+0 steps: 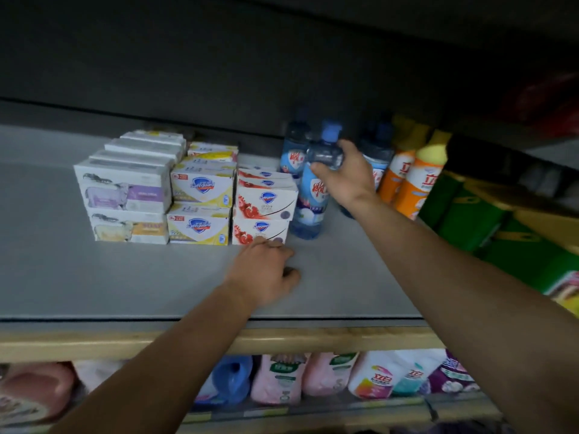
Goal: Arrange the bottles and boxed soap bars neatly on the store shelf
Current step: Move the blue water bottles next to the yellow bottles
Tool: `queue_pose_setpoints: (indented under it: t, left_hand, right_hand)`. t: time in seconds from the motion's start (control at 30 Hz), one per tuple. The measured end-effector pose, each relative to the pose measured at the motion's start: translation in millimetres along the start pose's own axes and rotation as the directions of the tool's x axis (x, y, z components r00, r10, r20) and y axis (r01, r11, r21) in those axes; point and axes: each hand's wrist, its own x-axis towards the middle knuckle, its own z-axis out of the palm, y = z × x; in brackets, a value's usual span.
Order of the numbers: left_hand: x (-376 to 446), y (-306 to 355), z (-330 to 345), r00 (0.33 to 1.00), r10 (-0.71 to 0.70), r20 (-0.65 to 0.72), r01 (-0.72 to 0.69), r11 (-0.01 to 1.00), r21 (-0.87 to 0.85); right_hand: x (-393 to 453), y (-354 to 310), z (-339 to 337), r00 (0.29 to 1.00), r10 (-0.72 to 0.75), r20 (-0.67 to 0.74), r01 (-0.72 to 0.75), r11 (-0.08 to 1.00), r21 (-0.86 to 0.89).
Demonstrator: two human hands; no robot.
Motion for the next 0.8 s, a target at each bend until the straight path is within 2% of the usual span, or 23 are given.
queue_pose_setpoints:
  t: [0.13, 0.2, 0.3, 0.37, 0.47, 0.6, 0.7, 0.8]
  left_hand:
    - [-5.5, 6.6, -12.5, 1.000, -0.018, 0.020, 0.021, 0.993, -0.119]
    - [-9.2, 14.0, -20.7, 0.998, -0.063, -0.013, 0.055, 0.937, -0.346]
    - [-16.5, 43.9, -37.0, 0.997, -0.079, 0.020, 0.068, 0.669, -0.740]
    - [-18.7, 68.7, -44.2, 0.998, -0.054, 0.042, 0.065, 0.560, -0.826]
    - [-27.3, 99.0, -53.4, 0.986, -0.140, 0.089, 0.140, 0.422, -0.896]
    - [-40.1, 122.5, -64.5, 0.937, -0.116, 0.329, 0.340, 0.096, -0.936]
    - [-45.4, 139.3, -74.1, 0.872, -0.047, 0.487, 0.471, -0.191, -0.861]
    - [-47.1, 148.7, -79.6, 0.849, 0.021, 0.529, 0.493, -0.395, -0.775]
  right_hand:
    - [-33.5, -6.4, -38.6, 1.000, -0.017, 0.008, 0.017, 1.000, -0.018]
    - [-48.9, -9.5, -57.3, 1.000, -0.003, -0.011, 0.003, 1.000, -0.005]
    - [-67.2, -13.0, -77.1, 0.999, 0.030, 0.021, -0.031, 0.996, 0.081]
    - [-74.8, -14.2, -84.2, 0.990, 0.088, 0.111, -0.109, 0.973, 0.203]
    - [-80.1, -12.1, -94.3, 0.964, 0.161, 0.211, -0.221, 0.928, 0.299]
    - [-87.2, 1.4, -107.0, 0.870, 0.255, 0.422, -0.418, 0.836, 0.356]
    - [-97.5, 18.1, -107.4, 0.816, 0.261, 0.516, -0.536, 0.676, 0.505]
    - [-107.1, 32.0, -104.3, 0.761, 0.230, 0.606, -0.630, 0.483, 0.608]
